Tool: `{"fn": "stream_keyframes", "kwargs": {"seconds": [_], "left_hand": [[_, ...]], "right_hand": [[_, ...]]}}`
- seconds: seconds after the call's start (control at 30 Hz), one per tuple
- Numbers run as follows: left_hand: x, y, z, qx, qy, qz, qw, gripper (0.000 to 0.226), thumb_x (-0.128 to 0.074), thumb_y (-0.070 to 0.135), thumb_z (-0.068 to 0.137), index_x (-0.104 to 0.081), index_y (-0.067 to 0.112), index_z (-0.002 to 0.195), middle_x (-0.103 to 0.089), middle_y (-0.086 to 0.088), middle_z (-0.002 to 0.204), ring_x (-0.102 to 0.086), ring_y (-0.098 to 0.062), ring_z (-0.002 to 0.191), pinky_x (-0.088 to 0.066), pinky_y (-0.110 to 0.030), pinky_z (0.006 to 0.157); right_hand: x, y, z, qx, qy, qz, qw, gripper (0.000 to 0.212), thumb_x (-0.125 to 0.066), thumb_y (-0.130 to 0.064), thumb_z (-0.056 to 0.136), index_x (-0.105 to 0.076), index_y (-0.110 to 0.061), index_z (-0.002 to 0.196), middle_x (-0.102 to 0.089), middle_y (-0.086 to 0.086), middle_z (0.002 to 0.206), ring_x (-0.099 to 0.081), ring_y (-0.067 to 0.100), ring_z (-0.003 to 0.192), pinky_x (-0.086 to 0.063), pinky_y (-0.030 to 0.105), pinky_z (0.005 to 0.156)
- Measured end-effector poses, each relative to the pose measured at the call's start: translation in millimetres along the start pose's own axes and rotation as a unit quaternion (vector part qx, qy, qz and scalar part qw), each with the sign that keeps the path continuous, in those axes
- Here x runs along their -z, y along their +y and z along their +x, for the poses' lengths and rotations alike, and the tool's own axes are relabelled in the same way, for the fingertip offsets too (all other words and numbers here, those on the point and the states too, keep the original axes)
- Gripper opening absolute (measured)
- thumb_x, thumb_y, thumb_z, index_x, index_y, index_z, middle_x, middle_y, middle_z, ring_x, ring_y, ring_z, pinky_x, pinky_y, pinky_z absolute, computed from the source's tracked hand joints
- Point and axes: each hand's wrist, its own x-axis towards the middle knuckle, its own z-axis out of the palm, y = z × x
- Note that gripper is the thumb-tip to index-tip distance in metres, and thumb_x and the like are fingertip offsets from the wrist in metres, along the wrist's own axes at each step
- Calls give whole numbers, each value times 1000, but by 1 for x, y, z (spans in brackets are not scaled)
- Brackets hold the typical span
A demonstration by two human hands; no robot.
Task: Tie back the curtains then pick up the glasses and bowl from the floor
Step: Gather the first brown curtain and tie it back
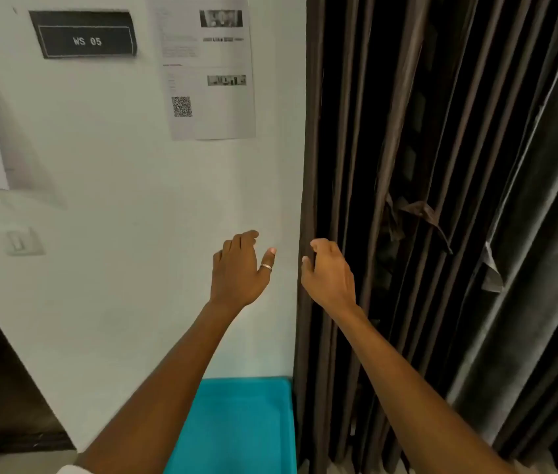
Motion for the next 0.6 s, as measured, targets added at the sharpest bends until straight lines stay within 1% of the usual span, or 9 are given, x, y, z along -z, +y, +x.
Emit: {"fn": "stream_keyframes", "kwargs": {"seconds": [0.07,0.13,0.23,0.27,0.33,0.37,0.43,0.53,0.6], "left_hand": [[-11,-3,3,8,-2,-38,999,54,-50,52,98,-48,16,138,-61,-1,131,-57,-24,121,-44,-41,100],[-25,-10,7,14,-16,-59,998,54,-51,52,98,-47,18,138,-62,0,129,-60,-23,117,-47,-42,98],[-43,-18,19,40,-18,-100,994,53,-54,53,96,-45,21,138,-63,2,127,-64,-21,113,-53,-42,95],[-48,-20,23,46,-18,-113,992,52,-55,53,96,-45,22,137,-63,3,127,-65,-20,111,-54,-41,93],[-60,-22,29,49,-23,-130,990,50,-55,53,96,-46,24,135,-64,5,124,-66,-17,108,-53,-32,88],[-65,-22,31,50,-26,-141,988,49,-55,53,96,-47,24,135,-65,6,123,-66,-15,107,-51,-28,84],[-73,-20,34,52,-37,-163,985,48,-54,54,96,-48,25,133,-66,6,121,-67,-14,105,-48,-24,80],[-79,-16,42,52,-41,-185,981,45,-52,54,97,-50,25,132,-67,5,122,-68,-15,104,-48,-23,81],[-79,-13,50,48,-28,-201,978,45,-49,54,98,-54,25,131,-67,4,123,-67,-14,104,-49,-24,83]], "right_hand": [[-4,8,5,-35,14,19,999,38,-61,-23,100,-52,-12,135,-59,9,133,-64,25,112,-57,37,85],[-10,15,7,-64,11,20,998,43,-60,-26,100,-49,-11,139,-58,9,135,-64,26,114,-58,41,89],[-22,22,15,-94,9,42,995,51,-62,-33,100,-46,-12,143,-57,8,139,-65,25,116,-58,40,92],[-25,24,19,-98,11,45,994,53,-62,-36,99,-45,-13,144,-58,8,140,-65,24,116,-58,39,93],[-32,28,25,-106,13,39,994,57,-64,-40,98,-44,-14,146,-59,7,140,-65,25,118,-58,39,93],[-34,29,28,-109,13,33,993,59,-64,-42,98,-44,-14,146,-59,6,139,-65,25,118,-58,39,92],[-37,29,35,-108,23,22,994,62,-64,-45,97,-44,-15,147,-61,5,138,-66,26,117,-59,40,91],[-37,24,49,-99,49,-4,994,62,-64,-48,96,-46,-14,145,-64,6,133,-68,27,112,-60,41,87],[-34,20,59,-93,70,-28,993,57,-65,-44,97,-50,-12,141,-67,7,126,-70,27,105,-59,39,82]]}}
